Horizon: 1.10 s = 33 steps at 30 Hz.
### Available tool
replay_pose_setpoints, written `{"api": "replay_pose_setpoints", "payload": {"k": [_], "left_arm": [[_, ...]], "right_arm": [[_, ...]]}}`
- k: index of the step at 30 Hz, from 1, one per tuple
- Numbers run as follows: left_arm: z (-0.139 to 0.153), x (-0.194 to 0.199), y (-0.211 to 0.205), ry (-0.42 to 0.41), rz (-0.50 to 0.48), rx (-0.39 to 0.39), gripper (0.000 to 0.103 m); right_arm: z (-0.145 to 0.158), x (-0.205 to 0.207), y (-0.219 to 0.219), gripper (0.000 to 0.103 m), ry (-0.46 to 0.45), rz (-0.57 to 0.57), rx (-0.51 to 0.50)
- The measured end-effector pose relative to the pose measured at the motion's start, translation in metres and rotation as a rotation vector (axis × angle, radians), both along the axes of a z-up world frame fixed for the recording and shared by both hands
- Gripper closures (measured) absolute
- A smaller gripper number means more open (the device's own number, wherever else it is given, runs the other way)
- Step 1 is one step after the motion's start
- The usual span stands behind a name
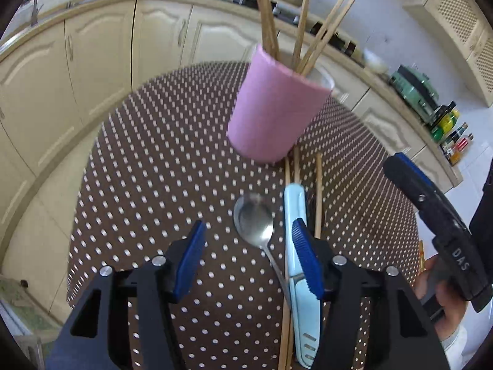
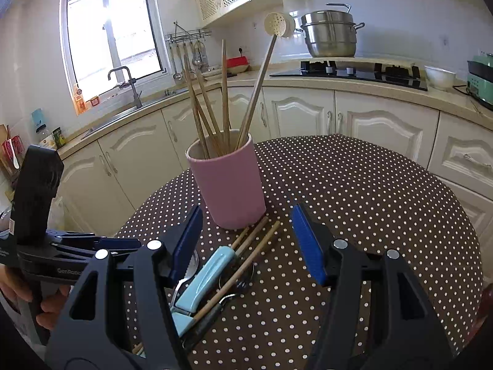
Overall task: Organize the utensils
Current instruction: 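Open both grippers and move them back toward the spoon and chopsticks, then grasp the steel spoon with the left gripper while the right gripper grasps a chopstick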
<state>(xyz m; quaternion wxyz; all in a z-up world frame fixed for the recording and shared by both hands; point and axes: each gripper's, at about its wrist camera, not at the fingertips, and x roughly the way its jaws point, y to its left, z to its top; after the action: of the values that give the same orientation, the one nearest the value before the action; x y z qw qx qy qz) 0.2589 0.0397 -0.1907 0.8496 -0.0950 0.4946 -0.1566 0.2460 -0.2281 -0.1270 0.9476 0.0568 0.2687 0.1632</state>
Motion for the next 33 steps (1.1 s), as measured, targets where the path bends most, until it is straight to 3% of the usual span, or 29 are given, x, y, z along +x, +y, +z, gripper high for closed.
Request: {"api": "replay_pose_setpoints", "payload": {"k": [7, 21, 33], "left_arm": [[-0.021, -0.001, -0.023, 0.079, 0.004, 0.078, 0.050], [-0.023, -0.010, -0.057, 0.067, 0.060, 0.285, 0.056], [-0.025, -0.005, -0.062, 0.110, 0.045, 0.274, 0.056]], "right_arm": [[-0.016, -0.003, -0.015, 0.042, 0.056, -0.005, 0.021], [-0.027, -0.008, -0.032, 0.039, 0.091, 0.007, 0.062], [-0.033, -0.002, -0.045, 0.038, 0.130, 0.010, 0.086]]}}
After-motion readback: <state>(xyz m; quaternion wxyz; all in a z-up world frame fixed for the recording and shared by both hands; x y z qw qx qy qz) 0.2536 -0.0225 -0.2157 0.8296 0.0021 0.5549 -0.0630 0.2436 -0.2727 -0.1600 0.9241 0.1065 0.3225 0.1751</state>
